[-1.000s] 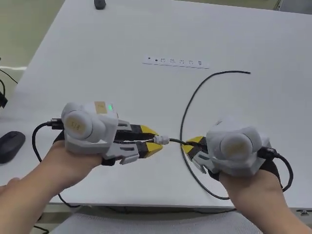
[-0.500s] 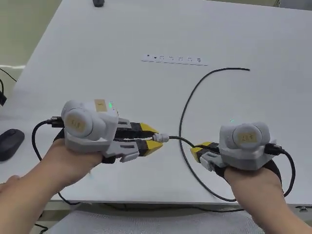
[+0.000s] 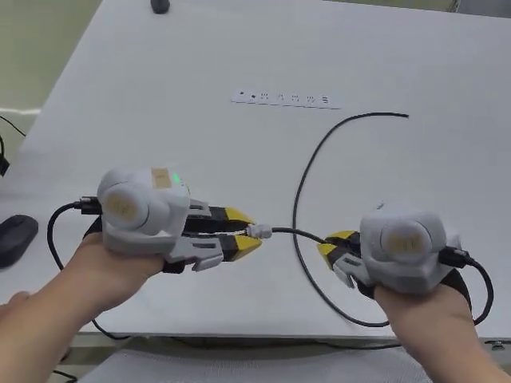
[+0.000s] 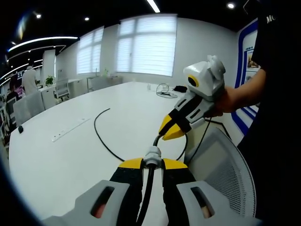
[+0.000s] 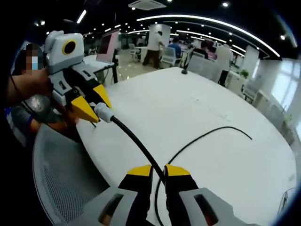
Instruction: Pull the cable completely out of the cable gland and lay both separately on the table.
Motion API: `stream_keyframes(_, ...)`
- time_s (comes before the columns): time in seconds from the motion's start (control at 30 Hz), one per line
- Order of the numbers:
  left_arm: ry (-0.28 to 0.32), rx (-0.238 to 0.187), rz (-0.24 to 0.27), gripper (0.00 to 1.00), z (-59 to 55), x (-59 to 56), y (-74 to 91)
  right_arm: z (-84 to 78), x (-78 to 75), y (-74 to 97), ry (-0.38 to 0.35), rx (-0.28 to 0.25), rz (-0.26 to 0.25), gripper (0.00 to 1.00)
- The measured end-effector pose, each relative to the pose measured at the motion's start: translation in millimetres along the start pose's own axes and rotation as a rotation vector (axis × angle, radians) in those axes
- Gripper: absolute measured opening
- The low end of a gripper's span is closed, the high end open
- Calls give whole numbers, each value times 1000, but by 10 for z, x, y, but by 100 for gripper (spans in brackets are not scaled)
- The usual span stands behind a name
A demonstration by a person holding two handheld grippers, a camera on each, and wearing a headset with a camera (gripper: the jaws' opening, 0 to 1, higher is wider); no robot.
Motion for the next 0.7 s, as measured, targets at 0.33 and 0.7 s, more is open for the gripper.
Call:
stream_keyframes(0.33,-7,-1,-6,15,15,36,-6,466,240,130,255,-54,19,14)
stream_keyframes(0.7,-17,-1,-12,15,28,-3,-18,584,474,-54,495,0,61,7)
Point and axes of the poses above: the centre of the closed fingertips' face, and the gripper's own axes: y roughly backward along the fingers, x roughly to its left, z roughly out of its top, the point moved 9 cm from there along y, roughly backward along the fingers, and after that the axes turned 7 degrees about x, right-handed, at the moved point
